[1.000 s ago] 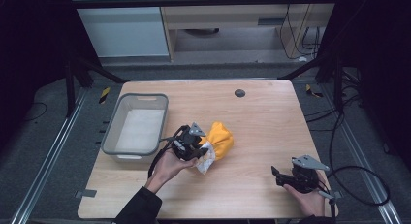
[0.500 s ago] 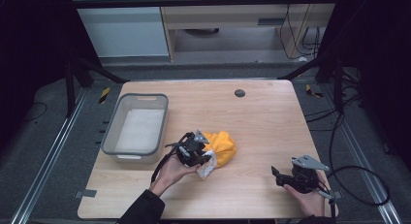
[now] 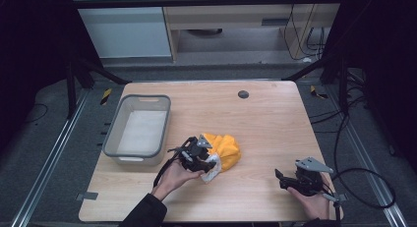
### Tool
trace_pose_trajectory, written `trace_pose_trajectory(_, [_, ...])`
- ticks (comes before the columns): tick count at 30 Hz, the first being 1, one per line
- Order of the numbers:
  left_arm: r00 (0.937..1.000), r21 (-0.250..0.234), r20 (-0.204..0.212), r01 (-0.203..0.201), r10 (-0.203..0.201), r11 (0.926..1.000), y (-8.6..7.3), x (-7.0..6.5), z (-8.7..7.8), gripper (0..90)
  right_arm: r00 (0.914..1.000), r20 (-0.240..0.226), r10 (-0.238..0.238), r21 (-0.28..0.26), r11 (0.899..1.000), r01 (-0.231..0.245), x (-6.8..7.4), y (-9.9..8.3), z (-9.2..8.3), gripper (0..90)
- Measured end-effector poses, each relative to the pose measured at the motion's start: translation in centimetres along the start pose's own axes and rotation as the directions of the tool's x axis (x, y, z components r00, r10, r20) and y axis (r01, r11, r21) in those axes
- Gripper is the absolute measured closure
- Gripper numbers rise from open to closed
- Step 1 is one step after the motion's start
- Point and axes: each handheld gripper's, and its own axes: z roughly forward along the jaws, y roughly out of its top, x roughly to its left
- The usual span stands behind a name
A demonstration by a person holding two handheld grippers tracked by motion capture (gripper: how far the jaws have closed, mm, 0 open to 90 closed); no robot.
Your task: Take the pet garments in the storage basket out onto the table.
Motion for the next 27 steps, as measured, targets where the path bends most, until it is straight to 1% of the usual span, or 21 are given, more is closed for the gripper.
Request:
trace_pose_trajectory(4, [0.9999,-0.014,-0.008,0.012,-0.012,0.9998,-0.6,0.2,-0.4,46.4,1.0000,-0.003,-0.006,0.003,1.000,0.006,0.1,0.0,0.1,15.5])
trace_pose_trajectory(6, [0.9996,-0.029,-0.024,0.018,-0.018,0.9994,-0.8,0.3,-0.5,42.2,1.0000,-0.005,-0.007,0.002,1.000,0.007,0.2,0.0,0.0,15.5])
trace_pose_trajectory(7, [0.9994,-0.036,-0.022,0.025,-0.026,0.9990,-0.9,0.4,-0.6,40.4,1.0000,-0.006,-0.006,0.002,1.000,0.006,0.2,0.0,0.0,15.5])
trace_pose_trajectory(8, [0.9993,-0.033,-0.021,0.029,-0.029,0.9990,-0.9,0.4,-0.7,38.9,1.0000,-0.005,-0.008,0.003,1.000,0.008,0.2,0.0,0.0,15.4])
trace_pose_trajectory(12, [0.9995,-0.053,-0.023,0.022,-0.023,0.9984,-1.0,0.2,-1.1,35.1,1.0000,-0.005,-0.006,0.003,1.000,0.006,0.1,0.0,0.0,15.5])
trace_pose_trajectory(13, [0.9995,-0.066,-0.022,0.022,-0.023,0.9976,-1.0,0.2,-1.2,33.9,1.0000,-0.005,-0.008,0.003,1.000,0.008,0.1,0.0,0.0,15.5])
trace_pose_trajectory(17, [0.9993,-0.083,-0.027,0.025,-0.027,0.9963,-1.1,0.1,-1.7,29.9,0.9999,-0.003,-0.010,0.003,1.000,0.010,0.1,-0.1,0.0,15.4])
trace_pose_trajectory(20, [0.9989,-0.103,-0.034,0.028,-0.032,0.9942,-1.3,0.0,-2.3,27.4,1.0000,-0.002,-0.008,0.004,1.000,0.008,0.0,-0.1,0.0,15.4])
trace_pose_trajectory(22, [0.9985,-0.128,-0.031,0.041,-0.046,0.9909,-1.6,0.1,-2.7,26.3,1.0000,-0.001,-0.008,0.003,1.000,0.008,0.0,-0.1,0.0,15.4])
trace_pose_trajectory(27, [0.9970,-0.163,-0.034,0.063,-0.070,0.9846,-2.4,0.2,-3.7,23.2,1.0000,-0.002,-0.007,0.003,1.000,0.007,0.0,-0.1,-0.1,15.2])
